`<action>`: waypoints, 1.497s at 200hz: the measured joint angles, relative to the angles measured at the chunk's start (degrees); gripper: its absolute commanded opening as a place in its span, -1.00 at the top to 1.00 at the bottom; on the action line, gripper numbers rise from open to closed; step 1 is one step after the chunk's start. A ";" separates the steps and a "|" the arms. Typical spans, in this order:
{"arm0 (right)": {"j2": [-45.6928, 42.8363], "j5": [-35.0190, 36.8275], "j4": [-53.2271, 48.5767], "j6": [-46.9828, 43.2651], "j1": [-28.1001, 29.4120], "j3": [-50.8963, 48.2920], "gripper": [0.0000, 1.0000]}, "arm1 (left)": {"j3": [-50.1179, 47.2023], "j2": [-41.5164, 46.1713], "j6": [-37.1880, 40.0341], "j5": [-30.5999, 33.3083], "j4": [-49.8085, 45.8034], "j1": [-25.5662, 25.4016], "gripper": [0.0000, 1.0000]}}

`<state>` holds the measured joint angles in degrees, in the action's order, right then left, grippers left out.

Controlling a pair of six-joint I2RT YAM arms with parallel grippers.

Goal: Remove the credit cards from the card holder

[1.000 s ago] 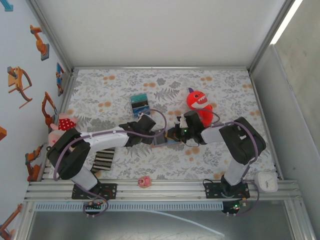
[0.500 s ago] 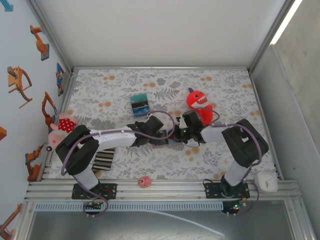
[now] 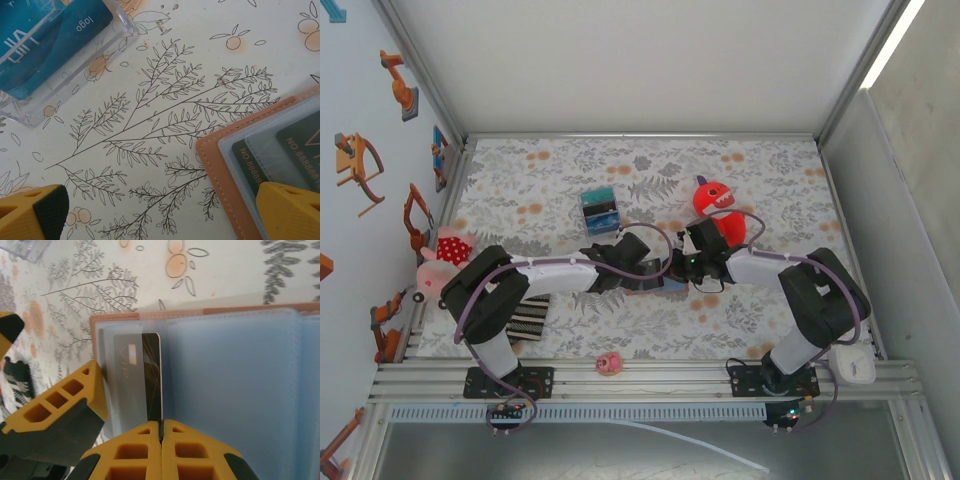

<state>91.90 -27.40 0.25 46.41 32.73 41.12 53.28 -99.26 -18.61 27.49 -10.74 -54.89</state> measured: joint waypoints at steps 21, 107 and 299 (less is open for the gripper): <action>-0.57 1.36 -2.47 -1.03 0.00 0.37 1.00 | 0.00 0.00 -0.02 0.22 0.02 -0.15 -0.94; -1.62 4.07 -7.37 -4.09 0.04 1.81 1.00 | 0.00 0.46 0.00 0.39 -0.37 -0.17 -0.94; -1.84 1.84 -3.65 -2.97 1.14 2.49 0.69 | 3.30 -1.57 2.10 -1.68 -0.63 -0.90 -0.94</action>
<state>90.06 -25.56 -3.40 43.44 33.87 43.62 56.58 -100.84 -16.51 25.80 -11.38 -55.79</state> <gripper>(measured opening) 0.124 0.970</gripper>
